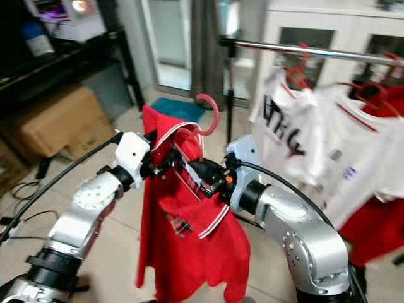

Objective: Hang hanger

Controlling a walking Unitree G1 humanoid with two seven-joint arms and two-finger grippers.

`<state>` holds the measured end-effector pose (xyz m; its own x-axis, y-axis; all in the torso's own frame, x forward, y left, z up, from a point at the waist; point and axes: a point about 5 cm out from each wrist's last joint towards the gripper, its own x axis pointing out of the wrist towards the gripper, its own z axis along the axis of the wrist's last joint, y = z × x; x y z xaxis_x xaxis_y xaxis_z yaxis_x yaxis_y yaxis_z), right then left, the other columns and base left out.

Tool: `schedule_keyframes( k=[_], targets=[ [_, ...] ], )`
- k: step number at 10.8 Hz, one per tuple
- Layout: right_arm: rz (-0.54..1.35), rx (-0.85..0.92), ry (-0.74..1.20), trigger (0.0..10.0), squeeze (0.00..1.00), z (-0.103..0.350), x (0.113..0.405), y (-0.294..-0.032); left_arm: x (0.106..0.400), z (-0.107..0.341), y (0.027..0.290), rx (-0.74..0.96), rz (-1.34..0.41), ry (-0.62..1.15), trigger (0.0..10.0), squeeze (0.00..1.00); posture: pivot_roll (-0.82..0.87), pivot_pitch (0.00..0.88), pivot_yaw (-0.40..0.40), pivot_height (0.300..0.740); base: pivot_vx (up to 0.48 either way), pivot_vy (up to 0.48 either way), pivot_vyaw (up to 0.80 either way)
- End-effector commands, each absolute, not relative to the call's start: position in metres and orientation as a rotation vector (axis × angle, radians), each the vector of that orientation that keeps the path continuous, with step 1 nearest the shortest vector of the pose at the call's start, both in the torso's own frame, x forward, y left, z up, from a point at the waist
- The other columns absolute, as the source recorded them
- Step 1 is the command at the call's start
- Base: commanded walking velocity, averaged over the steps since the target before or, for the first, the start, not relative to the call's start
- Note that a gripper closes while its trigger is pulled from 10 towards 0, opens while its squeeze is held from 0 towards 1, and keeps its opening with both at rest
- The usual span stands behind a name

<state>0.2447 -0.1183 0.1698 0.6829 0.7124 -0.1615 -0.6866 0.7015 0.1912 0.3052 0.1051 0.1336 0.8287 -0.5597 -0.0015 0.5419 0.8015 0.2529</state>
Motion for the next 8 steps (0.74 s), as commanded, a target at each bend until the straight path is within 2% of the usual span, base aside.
schedule_keyframes(
  k=[1, 8],
  targets=[
    [0.801, 0.116, 0.190, 0.0, 0.00, 0.177, 0.244, -0.116, 0.308, 0.137, 0.111, 0.256, -0.556, -0.095, 0.0, 0.00, -0.12, 0.017, 0.118, 0.740, 0.000, 0.000, 0.00],
    [0.766, 0.116, 0.214, 0.0, 0.00, 0.172, 0.248, -0.124, 0.307, 0.135, 0.124, 0.248, -0.491, -0.101, 0.0, 0.00, -0.09, 0.014, 0.105, 0.740, 0.000, 0.000, 0.00]
  ],
)
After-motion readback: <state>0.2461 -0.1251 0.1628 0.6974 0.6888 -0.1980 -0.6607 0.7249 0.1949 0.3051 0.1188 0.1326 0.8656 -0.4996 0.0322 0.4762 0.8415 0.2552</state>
